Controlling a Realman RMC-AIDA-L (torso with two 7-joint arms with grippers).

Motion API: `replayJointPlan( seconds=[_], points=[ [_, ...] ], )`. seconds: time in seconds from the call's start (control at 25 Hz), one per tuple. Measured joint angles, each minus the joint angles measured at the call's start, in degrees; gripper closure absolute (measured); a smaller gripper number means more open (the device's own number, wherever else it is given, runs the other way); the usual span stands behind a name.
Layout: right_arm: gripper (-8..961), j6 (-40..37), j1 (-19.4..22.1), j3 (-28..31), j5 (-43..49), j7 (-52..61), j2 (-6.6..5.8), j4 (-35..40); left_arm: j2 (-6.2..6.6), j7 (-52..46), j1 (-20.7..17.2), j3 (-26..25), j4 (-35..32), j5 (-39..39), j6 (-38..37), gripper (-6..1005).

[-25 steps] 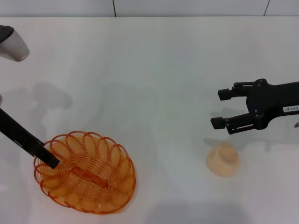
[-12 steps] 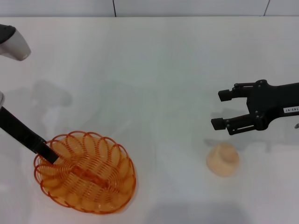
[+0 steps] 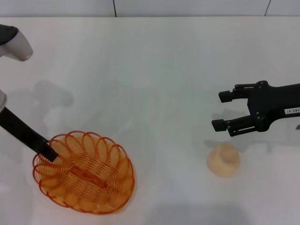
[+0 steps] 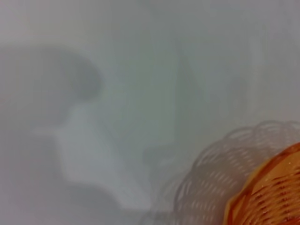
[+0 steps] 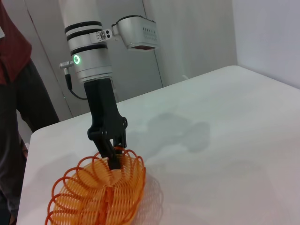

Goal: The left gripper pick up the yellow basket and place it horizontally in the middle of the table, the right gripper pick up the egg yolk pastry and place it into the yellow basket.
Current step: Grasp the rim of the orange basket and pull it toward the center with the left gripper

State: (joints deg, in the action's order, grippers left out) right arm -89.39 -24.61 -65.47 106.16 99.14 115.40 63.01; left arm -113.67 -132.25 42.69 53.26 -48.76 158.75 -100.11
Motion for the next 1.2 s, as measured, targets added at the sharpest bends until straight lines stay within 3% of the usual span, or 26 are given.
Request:
replayJointPlan(
  seconds=[0.48,0.92,1.2],
  points=[
    [95,0.06,0.0,0.02,0.0,0.0,-0.09,0.03,0.22,0.18,0.27,0.76,-0.3,-0.08,0.25,888],
    [95,0.29,0.09,0.09,0.01,0.0,-0.09,0.01,0.34,-0.58,1.0,-3.32,-0.55,-5.55,1.4,903],
    [95,0.41,0.09,0.09,0.0,0.0,-0.08,0.0,-0.14,-6.39,1.28,-4.94,-0.2,-9.2,3.11,911]
  ],
)
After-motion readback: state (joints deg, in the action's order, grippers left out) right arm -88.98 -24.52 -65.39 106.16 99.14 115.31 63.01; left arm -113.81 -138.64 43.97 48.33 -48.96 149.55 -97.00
